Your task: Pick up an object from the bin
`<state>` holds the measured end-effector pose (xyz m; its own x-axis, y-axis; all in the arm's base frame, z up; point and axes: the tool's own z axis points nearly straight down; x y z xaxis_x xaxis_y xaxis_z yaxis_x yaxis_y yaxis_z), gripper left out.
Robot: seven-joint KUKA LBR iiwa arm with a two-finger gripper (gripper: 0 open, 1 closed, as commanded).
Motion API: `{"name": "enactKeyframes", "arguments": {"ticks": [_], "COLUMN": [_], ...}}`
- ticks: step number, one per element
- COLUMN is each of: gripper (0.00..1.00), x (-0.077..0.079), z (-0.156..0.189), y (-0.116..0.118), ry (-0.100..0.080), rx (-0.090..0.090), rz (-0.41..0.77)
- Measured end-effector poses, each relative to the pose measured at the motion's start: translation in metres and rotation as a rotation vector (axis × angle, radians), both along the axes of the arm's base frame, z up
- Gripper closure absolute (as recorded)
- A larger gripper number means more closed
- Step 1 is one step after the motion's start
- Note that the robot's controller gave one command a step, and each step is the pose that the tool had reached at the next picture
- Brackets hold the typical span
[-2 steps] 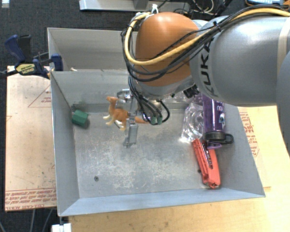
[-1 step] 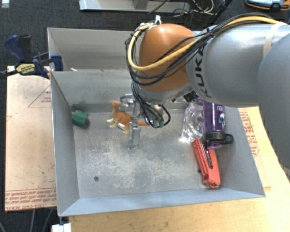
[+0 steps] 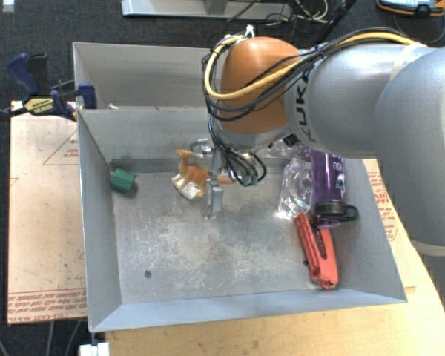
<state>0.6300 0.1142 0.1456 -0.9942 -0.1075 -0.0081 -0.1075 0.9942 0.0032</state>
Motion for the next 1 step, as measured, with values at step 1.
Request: {"name": "enactKeyframes", "arguments": {"ticks": [1], "gripper": [0.00], "x": [0.0080], "z": [-0.0192], "y": [-0.0103], "ry": [0.004], "rx": [-0.003], "rz": [0.141]}}
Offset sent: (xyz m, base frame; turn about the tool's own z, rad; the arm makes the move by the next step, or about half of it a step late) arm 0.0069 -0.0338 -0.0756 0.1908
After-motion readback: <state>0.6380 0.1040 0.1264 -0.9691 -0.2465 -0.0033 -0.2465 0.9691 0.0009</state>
